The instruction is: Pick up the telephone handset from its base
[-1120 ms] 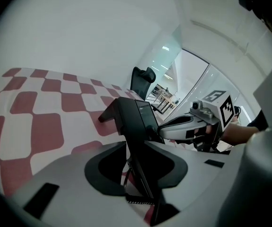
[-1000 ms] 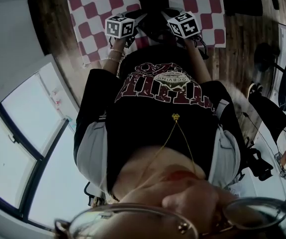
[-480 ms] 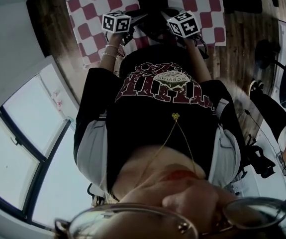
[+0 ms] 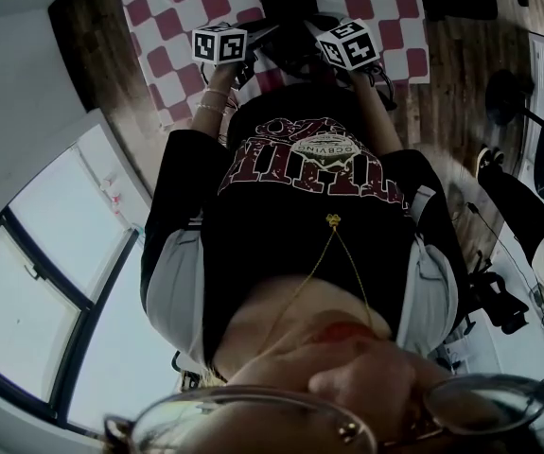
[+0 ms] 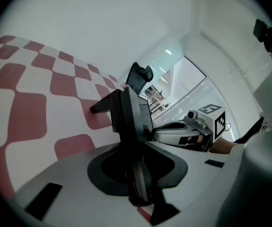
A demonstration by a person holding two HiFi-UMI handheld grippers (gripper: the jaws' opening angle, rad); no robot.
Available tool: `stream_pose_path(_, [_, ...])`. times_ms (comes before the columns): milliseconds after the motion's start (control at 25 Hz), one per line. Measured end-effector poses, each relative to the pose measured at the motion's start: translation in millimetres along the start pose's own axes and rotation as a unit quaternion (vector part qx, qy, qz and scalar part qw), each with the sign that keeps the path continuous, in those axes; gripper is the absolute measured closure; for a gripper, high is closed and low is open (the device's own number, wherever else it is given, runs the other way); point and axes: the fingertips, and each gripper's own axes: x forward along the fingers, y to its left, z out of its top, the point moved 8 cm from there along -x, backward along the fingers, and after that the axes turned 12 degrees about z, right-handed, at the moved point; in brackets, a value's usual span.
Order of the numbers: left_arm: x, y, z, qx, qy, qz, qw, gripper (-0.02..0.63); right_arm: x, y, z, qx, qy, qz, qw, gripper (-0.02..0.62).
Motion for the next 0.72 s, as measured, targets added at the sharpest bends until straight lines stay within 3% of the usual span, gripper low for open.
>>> stream_pose_path(240, [2, 8, -10, -0.040, -0.003, -0.003, 0.9992, 0.514, 0, -1, 0, 0.001, -0.001, 0.001, 1.000, 0.575])
stream_pose_path(720, [-6, 2, -8, -0.036, -0.014, -0.011, 0.9992, 0.523, -3, -2, 3, -0.004, -0.004, -0.001, 1.000, 0.575])
